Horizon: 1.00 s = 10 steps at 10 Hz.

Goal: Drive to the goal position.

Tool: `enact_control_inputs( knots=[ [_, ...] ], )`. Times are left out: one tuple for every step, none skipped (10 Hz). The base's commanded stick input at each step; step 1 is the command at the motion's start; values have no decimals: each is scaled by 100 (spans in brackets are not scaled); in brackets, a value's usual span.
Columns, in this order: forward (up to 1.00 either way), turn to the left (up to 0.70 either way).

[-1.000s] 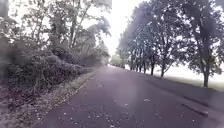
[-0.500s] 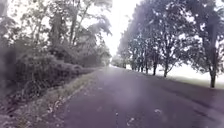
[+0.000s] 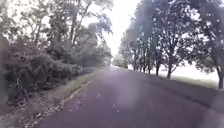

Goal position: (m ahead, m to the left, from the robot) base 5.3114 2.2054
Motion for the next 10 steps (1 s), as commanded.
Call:
enact_control_inputs(
  knots=[
    [100, 0],
    [100, 0],
    [100, 0],
    [100, -4],
    [100, -30],
    [100, -39],
    [100, -40],
    [100, -40],
    [100, -40],
    [100, -40]
  ],
)
